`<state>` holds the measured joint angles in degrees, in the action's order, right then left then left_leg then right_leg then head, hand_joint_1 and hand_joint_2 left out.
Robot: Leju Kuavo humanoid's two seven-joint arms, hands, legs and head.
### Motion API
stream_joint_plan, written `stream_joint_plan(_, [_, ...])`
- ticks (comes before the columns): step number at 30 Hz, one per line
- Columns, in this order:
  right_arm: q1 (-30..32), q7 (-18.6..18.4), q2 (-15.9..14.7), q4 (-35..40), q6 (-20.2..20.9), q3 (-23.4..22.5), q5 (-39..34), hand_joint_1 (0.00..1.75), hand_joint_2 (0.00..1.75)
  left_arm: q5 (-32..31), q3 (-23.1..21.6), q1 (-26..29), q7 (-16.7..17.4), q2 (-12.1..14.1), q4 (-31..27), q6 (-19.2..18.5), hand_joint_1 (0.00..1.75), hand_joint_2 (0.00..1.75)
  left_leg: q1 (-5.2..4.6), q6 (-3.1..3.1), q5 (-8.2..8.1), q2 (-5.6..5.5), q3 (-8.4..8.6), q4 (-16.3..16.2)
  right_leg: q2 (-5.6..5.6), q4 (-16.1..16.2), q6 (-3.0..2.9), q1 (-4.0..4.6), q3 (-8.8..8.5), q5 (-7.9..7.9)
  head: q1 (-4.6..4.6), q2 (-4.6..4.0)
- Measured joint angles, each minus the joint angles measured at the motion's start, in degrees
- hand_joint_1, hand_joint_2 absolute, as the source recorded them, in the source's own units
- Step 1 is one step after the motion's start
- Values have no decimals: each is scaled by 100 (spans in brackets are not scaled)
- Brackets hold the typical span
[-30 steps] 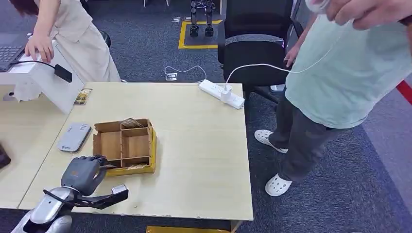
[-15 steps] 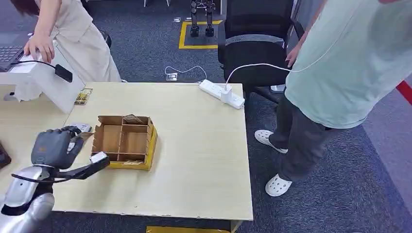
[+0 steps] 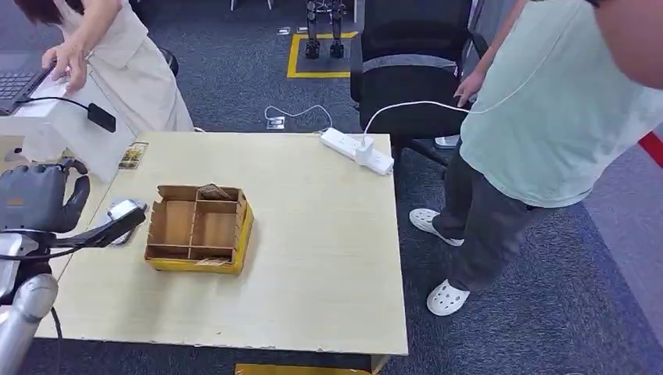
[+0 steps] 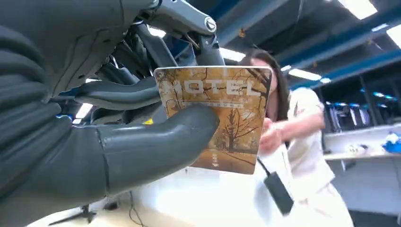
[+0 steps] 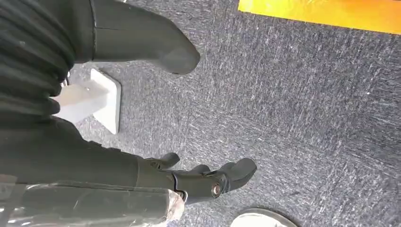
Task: Pass the card to the sensor for recognition and then transmit it.
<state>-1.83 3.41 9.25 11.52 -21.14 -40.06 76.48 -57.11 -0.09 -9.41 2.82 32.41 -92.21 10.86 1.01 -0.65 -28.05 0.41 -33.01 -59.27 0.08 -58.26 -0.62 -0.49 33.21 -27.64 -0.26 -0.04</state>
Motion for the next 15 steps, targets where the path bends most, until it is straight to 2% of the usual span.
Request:
stream_joint_plan(4, [-1, 0, 0, 0, 0, 0, 0, 0, 175, -22, -2, -85, -2, -20, 50, 9, 169, 175, 0, 0, 0, 2, 2, -1, 2, 0, 0, 0, 1, 0, -2, 0])
stream_joint_plan(6, [-4, 0, 0, 0, -2, 0, 7, 0, 175, -94, 0, -104, 50, -24, 76, 94, 175, 175, 0, 0, 0, 1, 2, -1, 2, 0, 0, 0, 3, 0, -2, 0])
stream_joint_plan(9, [-22, -2, 0, 0, 6, 9, 100, 0, 175, -739, 0, -362, 499, -139, 324, 731, 175, 175, 1, 0, 1, -6, -3, -1, -4, -1, 0, 1, 5, 0, 0, 0])
stream_joint_plan(12, [-125, -2, 13, 0, 13, 28, 140, 0, 175, -1269, 0, -897, 760, -317, 945, 1346, 175, 175, 1, 4, 6, -5, -2, -1, -4, -1, -1, 1, 3, 3, -2, 0])
stream_joint_plan(15, [-193, -20, 17, 0, 13, 50, 153, 0, 175, -1434, -2, -1238, 824, -431, 1336, 1552, 175, 175, 0, 0, 11, -1, -1, -2, 1, -1, 1, 0, 4, 10, -2, 0])
